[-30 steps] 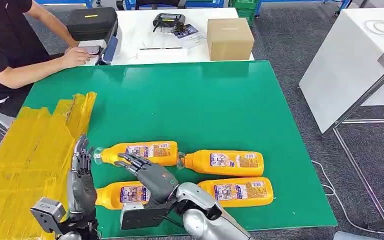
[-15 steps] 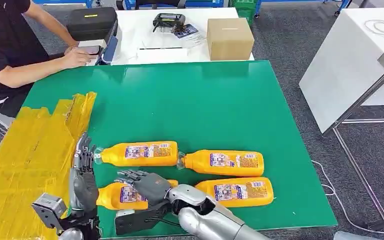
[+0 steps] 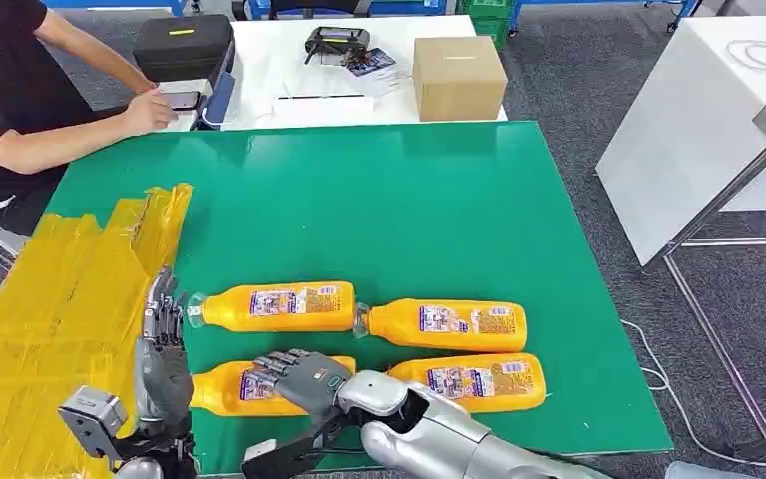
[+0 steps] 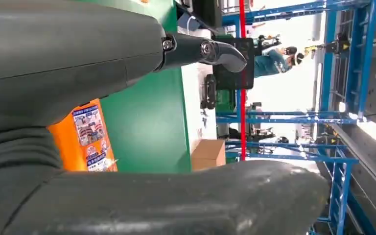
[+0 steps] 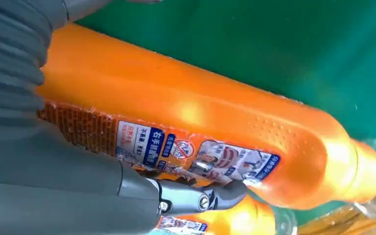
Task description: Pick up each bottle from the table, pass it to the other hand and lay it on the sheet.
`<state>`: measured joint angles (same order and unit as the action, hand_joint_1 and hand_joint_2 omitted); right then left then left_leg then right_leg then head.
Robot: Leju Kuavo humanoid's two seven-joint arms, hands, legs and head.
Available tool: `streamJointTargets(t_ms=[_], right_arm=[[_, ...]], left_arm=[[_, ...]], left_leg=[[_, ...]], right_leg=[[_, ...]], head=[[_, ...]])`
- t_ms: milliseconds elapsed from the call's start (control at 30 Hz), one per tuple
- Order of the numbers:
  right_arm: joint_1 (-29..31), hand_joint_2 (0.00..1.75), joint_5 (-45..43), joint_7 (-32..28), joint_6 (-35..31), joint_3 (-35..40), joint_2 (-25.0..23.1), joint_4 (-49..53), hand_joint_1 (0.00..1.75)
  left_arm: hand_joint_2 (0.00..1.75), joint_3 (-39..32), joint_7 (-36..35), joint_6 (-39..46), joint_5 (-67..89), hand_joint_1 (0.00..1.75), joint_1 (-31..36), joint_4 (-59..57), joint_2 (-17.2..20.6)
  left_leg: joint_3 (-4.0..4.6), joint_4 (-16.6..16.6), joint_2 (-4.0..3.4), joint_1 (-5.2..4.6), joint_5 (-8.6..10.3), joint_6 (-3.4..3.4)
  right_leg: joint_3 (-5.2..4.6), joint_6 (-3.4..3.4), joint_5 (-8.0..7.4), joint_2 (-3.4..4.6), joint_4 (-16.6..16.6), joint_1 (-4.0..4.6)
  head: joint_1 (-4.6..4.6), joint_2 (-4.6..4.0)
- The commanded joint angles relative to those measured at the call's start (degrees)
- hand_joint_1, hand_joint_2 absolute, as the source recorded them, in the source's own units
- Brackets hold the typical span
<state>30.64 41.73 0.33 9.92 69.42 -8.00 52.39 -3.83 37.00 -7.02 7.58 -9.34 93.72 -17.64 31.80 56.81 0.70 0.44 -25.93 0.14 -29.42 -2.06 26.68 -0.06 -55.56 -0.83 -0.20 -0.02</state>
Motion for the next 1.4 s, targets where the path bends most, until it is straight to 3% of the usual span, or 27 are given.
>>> streamJointTargets(t_ms=[33,133,167,200,233,667,1000,1133,1233,1300,1400], right_arm=[[4.31,1.75,2.40,0.40,3.49,10.12,3.48,-5.25,0.00],[4.85,1.75,2.73,0.01,4.73,11.21,3.49,-5.69,0.00],[5.16,1.75,2.80,-0.23,5.45,11.79,3.58,-5.92,0.65],[5.54,1.75,2.49,-0.44,6.13,12.24,3.63,-6.23,1.54],[5.71,1.75,2.45,-0.40,6.39,12.62,3.71,-6.54,1.75],[6.62,1.75,-1.57,0.07,8.25,13.65,4.61,-6.96,1.75],[4.63,1.75,-4.30,2.87,5.01,10.88,3.28,-10.43,1.75],[-2.01,1.75,-12.29,4.91,-7.23,-1.80,0.10,-11.95,1.75],[-2.03,1.75,-16.16,0.97,-8.47,-6.38,-1.03,-11.76,1.75],[-5.55,1.75,-20.47,-3.14,-11.04,-12.75,-1.00,-9.20,1.75],[-11.08,1.75,-20.32,-5.71,-14.79,-18.02,0.08,-0.94,1.75]], left_arm=[[0.00,-2.49,-0.49,-0.43,-0.89,0.00,0.71,-2.49,-0.56],[0.00,-2.37,-0.60,-0.61,-1.13,0.00,0.84,-2.63,-0.53],[0.00,-2.38,-0.72,-0.73,-1.45,0.00,0.94,-2.72,-0.52],[0.00,-2.20,-0.79,-0.88,-1.63,0.00,1.09,-2.92,-0.34],[0.00,-2.13,-0.85,-0.91,-1.78,0.00,1.15,-2.98,-0.30],[0.00,-7.95,-3.60,-4.02,-15.18,0.00,1.87,-2.09,-0.55],[0.00,-11.64,-4.84,-2.62,-18.91,0.00,2.56,-1.77,-1.30],[0.00,-16.41,-4.41,5.38,-21.97,0.00,2.39,1.24,-2.36],[0.00,-17.28,-4.63,6.40,-22.77,0.00,2.88,1.82,-2.01],[0.00,-16.44,-4.14,7.69,-22.22,0.00,3.02,1.72,-1.82],[0.00,-15.60,-3.68,8.68,-22.53,0.00,1.84,2.56,-1.97]], left_leg=[[-0.15,-0.08,0.02,0.00,0.02,0.01],[-0.22,-0.10,0.06,0.02,0.03,0.01],[-0.26,-0.11,0.06,0.05,0.03,0.01],[-0.25,-0.10,0.05,0.02,0.04,0.01],[-0.28,-0.11,0.03,0.04,0.04,0.02],[-0.52,-0.15,0.02,0.07,0.08,0.01],[-0.70,-0.14,0.09,0.07,0.08,0.02],[-0.78,-0.14,0.10,0.07,0.03,0.00],[-0.69,-0.09,-0.03,0.09,0.01,-0.02],[-0.62,-0.07,0.02,0.08,0.01,-0.01],[-0.75,-0.10,0.07,0.09,-0.02,-0.01]], right_leg=[[0.17,0.05,0.00,-0.06,0.10,0.01],[0.25,0.06,-0.02,-0.10,0.15,0.04],[0.31,0.08,-0.03,-0.11,0.20,0.07],[0.28,0.05,-0.03,-0.09,0.15,0.03],[0.32,0.08,-0.05,-0.08,0.19,0.06],[0.49,0.09,-0.08,-0.15,0.26,0.08],[0.47,0.08,-0.06,-0.19,0.25,0.03],[0.23,0.06,0.00,-0.16,0.23,0.03],[0.13,0.09,-0.01,-0.05,0.16,0.06],[0.21,0.09,0.01,-0.10,0.13,0.06],[0.68,0.06,0.05,-0.17,0.18,0.11]], head=[[0.00,0.00],[0.00,0.00],[0.00,0.00],[0.00,0.00],[0.00,0.00],[-0.02,0.00],[0.00,0.00],[0.00,0.00],[0.02,0.00],[0.02,0.00],[0.02,0.00]])
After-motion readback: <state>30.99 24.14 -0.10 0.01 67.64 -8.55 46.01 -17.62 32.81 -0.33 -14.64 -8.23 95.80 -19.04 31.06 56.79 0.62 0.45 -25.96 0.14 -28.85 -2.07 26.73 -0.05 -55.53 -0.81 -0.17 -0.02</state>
